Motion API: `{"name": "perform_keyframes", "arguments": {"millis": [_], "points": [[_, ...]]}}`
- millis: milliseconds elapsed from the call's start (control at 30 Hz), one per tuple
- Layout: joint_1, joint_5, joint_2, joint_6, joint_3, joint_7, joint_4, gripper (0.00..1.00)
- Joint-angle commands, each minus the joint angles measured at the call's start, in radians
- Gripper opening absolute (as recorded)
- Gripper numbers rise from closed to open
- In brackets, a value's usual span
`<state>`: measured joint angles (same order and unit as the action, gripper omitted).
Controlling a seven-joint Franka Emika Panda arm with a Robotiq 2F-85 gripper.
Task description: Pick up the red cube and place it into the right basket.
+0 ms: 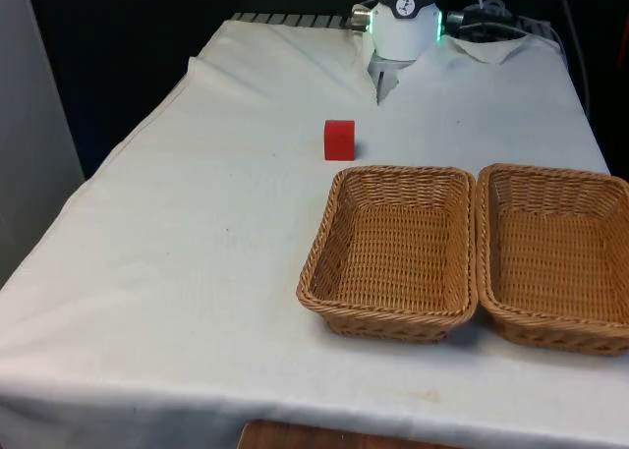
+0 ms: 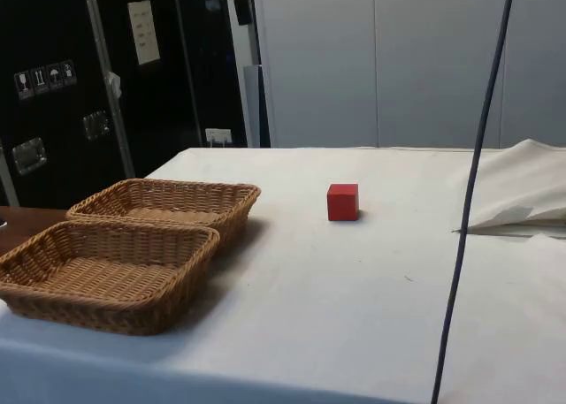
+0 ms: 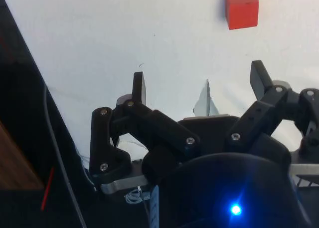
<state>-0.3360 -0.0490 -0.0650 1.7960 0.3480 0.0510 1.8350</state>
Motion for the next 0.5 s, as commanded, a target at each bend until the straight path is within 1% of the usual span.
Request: {"name": "perform_keyframes", "arguments": {"millis": [0, 33, 67, 167, 200, 267, 333, 367, 400, 467], "points": [[-0.001, 0.0, 0.001, 0.0, -0.002, -0.001, 0.003, 1.0], [-0.006, 0.012, 0.015, 0.015, -0.005, -0.013, 0.021, 1.0], [-0.007, 0.015, 0.019, 0.018, -0.008, -0.015, 0.027, 1.0], [-0.007, 0.03, 0.032, 0.032, -0.017, -0.026, 0.05, 1.0], [-0.006, 0.041, 0.041, 0.044, -0.024, -0.035, 0.068, 1.0], [-0.006, 0.047, 0.046, 0.051, -0.027, -0.04, 0.078, 1.0], [-0.006, 0.065, 0.063, 0.074, -0.037, -0.055, 0.111, 1.0], [-0.002, 0.054, 0.056, 0.059, -0.037, -0.045, 0.104, 1.0], [-0.006, 0.072, 0.069, 0.082, -0.041, -0.061, 0.123, 1.0], [-0.005, 0.084, 0.08, 0.097, -0.047, -0.071, 0.144, 1.0]]}}
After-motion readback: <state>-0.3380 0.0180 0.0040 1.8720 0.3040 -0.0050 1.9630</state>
